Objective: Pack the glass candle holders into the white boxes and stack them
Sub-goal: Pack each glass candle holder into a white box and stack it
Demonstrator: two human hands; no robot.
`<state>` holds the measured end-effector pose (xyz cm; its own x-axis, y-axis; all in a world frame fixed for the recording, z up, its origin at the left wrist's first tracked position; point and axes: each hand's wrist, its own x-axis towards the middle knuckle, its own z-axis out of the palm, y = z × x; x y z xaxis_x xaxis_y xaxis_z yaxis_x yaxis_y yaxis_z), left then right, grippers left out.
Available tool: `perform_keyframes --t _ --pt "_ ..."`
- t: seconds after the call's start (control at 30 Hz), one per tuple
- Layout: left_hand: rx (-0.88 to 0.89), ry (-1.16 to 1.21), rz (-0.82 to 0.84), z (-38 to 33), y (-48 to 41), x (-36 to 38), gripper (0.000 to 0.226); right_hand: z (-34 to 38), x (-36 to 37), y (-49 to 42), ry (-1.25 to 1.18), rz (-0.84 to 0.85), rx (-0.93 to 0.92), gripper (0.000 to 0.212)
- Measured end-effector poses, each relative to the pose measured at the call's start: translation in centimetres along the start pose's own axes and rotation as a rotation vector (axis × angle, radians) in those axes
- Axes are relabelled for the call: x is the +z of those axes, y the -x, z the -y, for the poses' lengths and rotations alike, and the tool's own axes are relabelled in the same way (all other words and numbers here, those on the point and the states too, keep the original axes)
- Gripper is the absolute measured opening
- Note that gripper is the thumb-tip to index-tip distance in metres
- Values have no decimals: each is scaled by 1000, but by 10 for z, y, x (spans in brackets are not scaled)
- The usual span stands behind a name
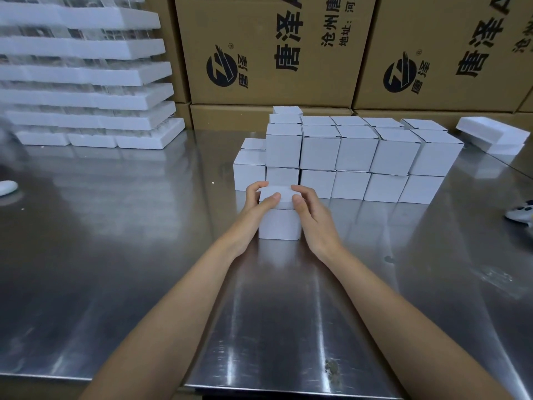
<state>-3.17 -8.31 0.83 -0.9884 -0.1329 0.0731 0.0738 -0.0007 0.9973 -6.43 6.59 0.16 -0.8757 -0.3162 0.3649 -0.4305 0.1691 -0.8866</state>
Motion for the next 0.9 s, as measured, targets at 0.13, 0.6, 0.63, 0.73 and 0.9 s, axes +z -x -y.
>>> perform_keyframes --t 0.13,0.6,0.63,0.73,0.9 --pt "-1 50 -14 4 -5 -2 50 -2 2 -1 -4 7 18 26" --pt "183 -187 -155 13 -11 11 52 -4 12 -12 -105 -170 38 12" --pt "241 -253 -198 14 -12 13 49 -7 12 -13 -56 -191 7 12" --pt "360 -435 -219 15 -18 10 49 -16 11 -16 134 -172 -58 24" --pt "337 -567 -110 21 -36 2 67 -27 3 -32 294 -129 -135 35"
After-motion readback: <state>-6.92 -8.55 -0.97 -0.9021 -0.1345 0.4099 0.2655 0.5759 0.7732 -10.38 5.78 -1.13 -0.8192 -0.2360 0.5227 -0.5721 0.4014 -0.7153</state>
